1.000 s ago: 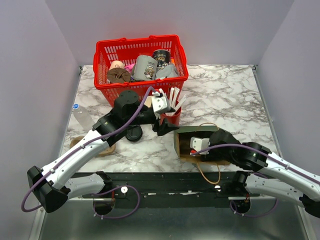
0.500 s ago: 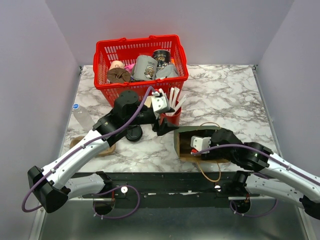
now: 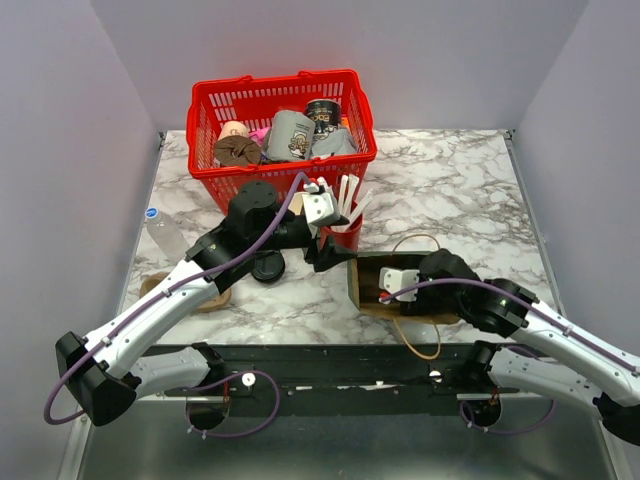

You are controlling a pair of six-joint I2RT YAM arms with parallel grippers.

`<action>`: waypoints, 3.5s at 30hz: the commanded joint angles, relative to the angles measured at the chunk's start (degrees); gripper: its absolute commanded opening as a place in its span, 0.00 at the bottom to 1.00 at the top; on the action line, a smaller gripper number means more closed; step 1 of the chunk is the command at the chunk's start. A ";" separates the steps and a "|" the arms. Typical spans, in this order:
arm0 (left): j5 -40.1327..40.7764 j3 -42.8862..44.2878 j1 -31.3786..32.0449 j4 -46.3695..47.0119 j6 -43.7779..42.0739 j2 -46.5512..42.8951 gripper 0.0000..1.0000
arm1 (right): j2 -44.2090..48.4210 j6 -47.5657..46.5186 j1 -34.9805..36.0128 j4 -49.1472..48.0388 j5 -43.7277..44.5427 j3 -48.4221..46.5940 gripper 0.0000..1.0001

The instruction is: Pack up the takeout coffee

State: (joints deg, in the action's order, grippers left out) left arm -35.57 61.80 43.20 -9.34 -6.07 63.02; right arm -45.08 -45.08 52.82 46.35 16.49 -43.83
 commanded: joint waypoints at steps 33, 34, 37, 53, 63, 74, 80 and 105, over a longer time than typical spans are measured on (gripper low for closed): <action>1.73 3.06 -3.38 -2.34 -1.14 1.05 0.78 | -28.21 -13.45 -18.89 17.17 -28.97 -18.30 0.01; 1.73 3.41 -3.56 -2.78 -1.40 1.05 0.77 | -30.05 -14.06 -19.15 18.15 -29.32 -18.83 0.00; 2.17 4.82 -3.91 -4.45 -3.42 0.87 0.78 | -32.34 -15.39 -19.42 18.95 -28.89 -21.11 0.01; 3.23 11.67 -5.14 -10.08 -10.62 0.61 0.78 | -45.63 -17.41 -21.35 23.88 -29.85 -30.69 0.09; 3.49 13.17 -5.14 -13.51 -11.34 -0.09 0.82 | -41.59 -13.29 -21.35 24.93 -31.34 -35.88 0.64; 2.97 13.52 -5.14 -14.47 -12.48 -0.01 0.82 | -40.18 -8.27 -21.35 24.32 -30.55 -41.76 1.00; 3.14 13.26 -5.14 -13.60 -11.78 -0.01 0.82 | -38.16 -6.60 -21.35 25.11 -30.38 -45.55 1.00; 10.32 12.90 -5.76 -24.30 -20.30 0.96 0.83 | -31.47 12.91 -23.80 12.72 -22.55 -65.59 0.99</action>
State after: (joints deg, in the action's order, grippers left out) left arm -30.68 73.91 38.17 -26.81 -21.78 63.99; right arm -76.49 -37.17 31.20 65.06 -10.22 -109.36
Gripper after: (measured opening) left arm 0.823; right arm 0.995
